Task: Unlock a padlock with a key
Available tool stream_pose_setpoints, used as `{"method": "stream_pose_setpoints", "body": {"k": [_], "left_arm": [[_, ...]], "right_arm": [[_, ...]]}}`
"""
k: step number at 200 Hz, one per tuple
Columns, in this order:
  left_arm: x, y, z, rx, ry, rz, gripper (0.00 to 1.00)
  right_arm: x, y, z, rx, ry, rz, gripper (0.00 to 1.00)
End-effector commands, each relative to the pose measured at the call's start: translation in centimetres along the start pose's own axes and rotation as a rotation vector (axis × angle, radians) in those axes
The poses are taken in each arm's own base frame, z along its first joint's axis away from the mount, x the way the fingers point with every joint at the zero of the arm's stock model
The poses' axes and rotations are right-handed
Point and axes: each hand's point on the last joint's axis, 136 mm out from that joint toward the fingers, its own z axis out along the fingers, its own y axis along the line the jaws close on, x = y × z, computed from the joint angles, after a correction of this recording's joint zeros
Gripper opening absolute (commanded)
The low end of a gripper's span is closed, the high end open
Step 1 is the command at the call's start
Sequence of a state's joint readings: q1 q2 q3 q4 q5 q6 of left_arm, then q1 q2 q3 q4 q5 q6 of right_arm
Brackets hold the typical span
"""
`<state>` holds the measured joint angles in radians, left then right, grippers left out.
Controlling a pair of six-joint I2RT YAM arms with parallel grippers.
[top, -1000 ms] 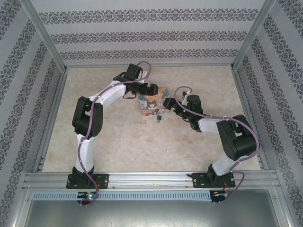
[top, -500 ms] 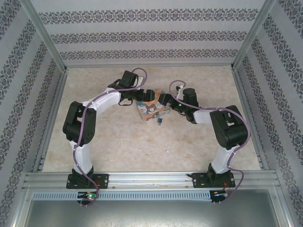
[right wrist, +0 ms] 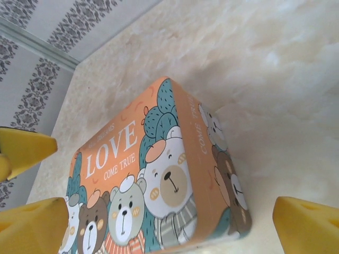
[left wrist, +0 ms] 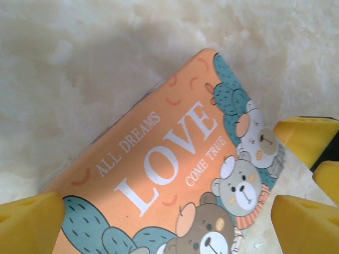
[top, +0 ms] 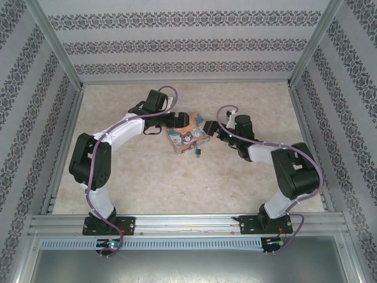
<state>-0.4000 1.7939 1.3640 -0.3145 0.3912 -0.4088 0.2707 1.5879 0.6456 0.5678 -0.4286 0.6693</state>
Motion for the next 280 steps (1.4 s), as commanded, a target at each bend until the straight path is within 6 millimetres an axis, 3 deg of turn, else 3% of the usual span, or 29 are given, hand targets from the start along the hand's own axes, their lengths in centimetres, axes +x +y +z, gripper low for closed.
{"method": "stream_pose_setpoints", "body": {"k": [1, 52, 82, 116, 176, 280], "left_arm": [[0.4, -1.4, -1.4, 0.043, 0.004, 0.000, 0.94], [1.9, -3.0, -0.1, 0.161, 0.084, -0.037, 0.69], [2.2, -3.8, 1.4, 0.199, 0.131, -0.050, 0.59], [3.0, -3.5, 3.2, 0.182, 0.190, -0.048, 0.52], [4.8, -1.4, 4.9, 0.108, 0.243, -0.058, 0.47], [5.2, -1.0, 5.3, 0.098, 0.251, -0.067, 0.44]], "right_arm": [[1.1, 0.1, -1.5, 0.001, 0.000, -0.049, 0.98], [5.5, 2.2, -3.1, -0.140, 0.100, -0.073, 0.91], [7.6, 2.8, -2.6, -0.184, 0.175, -0.080, 0.81], [8.9, 2.8, -1.3, -0.199, 0.231, -0.078, 0.74], [9.3, 2.9, 1.3, -0.235, 0.266, -0.072, 0.68], [9.4, 3.3, 3.2, -0.321, 0.287, -0.107, 0.63]]}}
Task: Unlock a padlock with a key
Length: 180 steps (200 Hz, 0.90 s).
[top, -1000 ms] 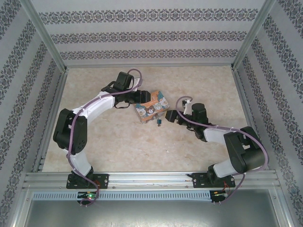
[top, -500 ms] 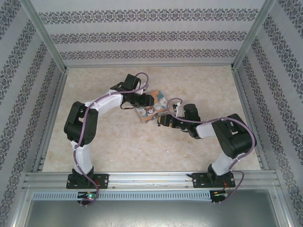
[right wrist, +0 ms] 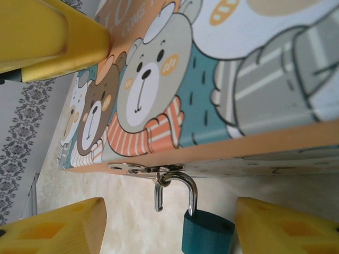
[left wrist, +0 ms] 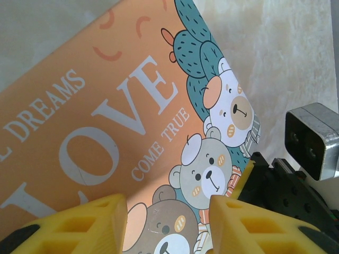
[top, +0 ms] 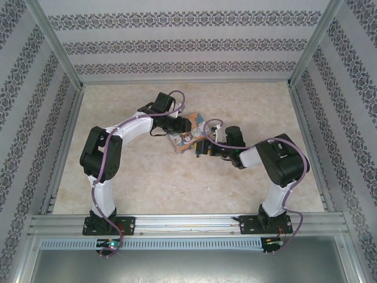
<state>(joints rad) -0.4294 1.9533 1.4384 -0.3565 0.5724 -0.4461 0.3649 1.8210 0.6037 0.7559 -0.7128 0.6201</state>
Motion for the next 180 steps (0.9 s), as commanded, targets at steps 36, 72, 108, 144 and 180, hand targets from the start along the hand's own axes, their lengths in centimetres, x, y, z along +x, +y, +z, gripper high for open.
{"method": "stream_pose_setpoints", "body": {"k": [36, 72, 108, 144, 180], "left_arm": [[1.3, 1.0, 1.1, -0.034, 0.054, -0.010, 0.44], [1.3, 1.0, 1.1, -0.033, 0.055, -0.010, 0.44], [1.3, 1.0, 1.1, -0.035, 0.054, -0.012, 0.44], [1.3, 1.0, 1.2, -0.032, 0.058, -0.017, 0.44], [1.4, 1.1, 1.2, -0.036, 0.059, -0.017, 0.43]], "right_arm": [[-0.9, 1.9, 1.3, -0.114, 0.007, -0.080, 0.60], [-0.8, 2.3, 1.6, -0.151, 0.022, -0.079, 0.56], [-0.5, 2.6, 1.6, -0.177, 0.031, -0.081, 0.56], [-0.3, 3.1, 1.7, -0.200, 0.044, -0.089, 0.55], [0.0, 3.0, 1.6, -0.201, 0.051, -0.089, 0.49]]}}
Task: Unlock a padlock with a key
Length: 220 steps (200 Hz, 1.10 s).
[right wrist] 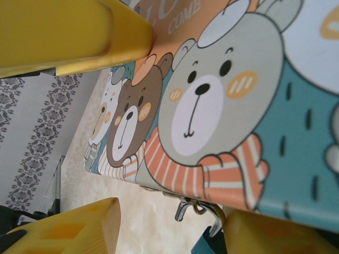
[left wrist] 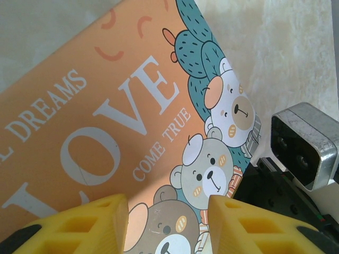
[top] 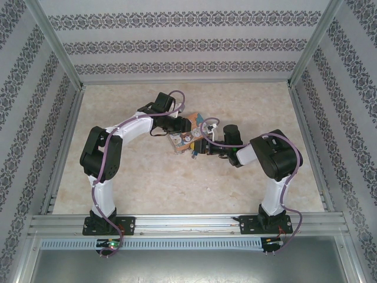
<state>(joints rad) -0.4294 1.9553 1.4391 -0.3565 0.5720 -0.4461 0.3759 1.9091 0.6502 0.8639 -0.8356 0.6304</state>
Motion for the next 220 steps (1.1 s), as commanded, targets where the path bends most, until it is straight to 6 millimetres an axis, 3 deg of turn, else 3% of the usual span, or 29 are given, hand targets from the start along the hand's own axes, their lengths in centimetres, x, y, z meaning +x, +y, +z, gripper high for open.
{"method": "stream_pose_setpoints", "body": {"k": [1, 74, 220], "left_arm": [[1.4, 1.0, 1.1, -0.036, 0.058, -0.017, 0.43], [1.3, 1.1, 1.2, -0.037, 0.057, -0.020, 0.42], [1.5, 1.3, 1.2, -0.047, 0.055, -0.031, 0.41]], "right_arm": [[-0.2, 1.4, 0.4, -0.067, 0.010, -0.049, 0.49], [0.3, 1.2, 0.3, -0.061, 0.018, -0.045, 0.40], [1.1, 0.7, 0.2, -0.054, 0.036, -0.022, 0.06]]}}
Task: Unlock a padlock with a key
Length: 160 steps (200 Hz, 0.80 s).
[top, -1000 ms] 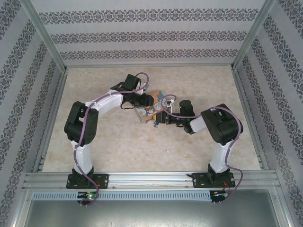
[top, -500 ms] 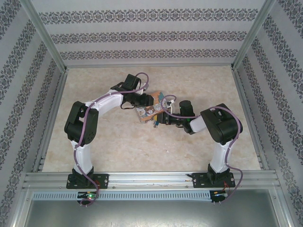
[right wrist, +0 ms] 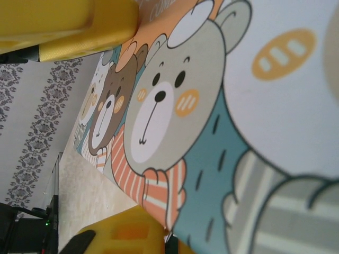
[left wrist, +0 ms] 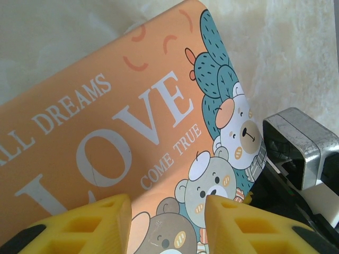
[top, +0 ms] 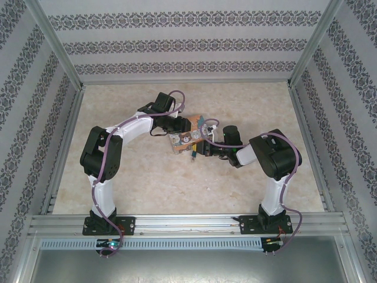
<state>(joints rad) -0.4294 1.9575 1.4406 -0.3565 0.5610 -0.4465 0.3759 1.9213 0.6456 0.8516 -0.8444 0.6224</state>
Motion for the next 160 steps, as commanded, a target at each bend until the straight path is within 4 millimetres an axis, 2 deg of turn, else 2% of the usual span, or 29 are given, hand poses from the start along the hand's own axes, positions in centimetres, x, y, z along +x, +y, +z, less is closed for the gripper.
{"method": "stream_pose_setpoints", "body": {"k": [1, 59, 160], "left_arm": [[1.6, 1.2, 1.2, -0.036, 0.059, -0.029, 0.41], [1.9, 1.3, 1.1, -0.042, 0.062, -0.035, 0.40], [3.7, 1.3, 1.0, -0.031, 0.071, -0.149, 0.40]], "right_arm": [[0.3, 1.2, 0.2, -0.057, 0.014, -0.037, 0.06], [-0.2, 1.1, -0.4, -0.043, -0.034, -0.018, 0.00], [-1.6, -0.4, -1.4, 0.022, -0.253, 0.141, 0.00]]}}
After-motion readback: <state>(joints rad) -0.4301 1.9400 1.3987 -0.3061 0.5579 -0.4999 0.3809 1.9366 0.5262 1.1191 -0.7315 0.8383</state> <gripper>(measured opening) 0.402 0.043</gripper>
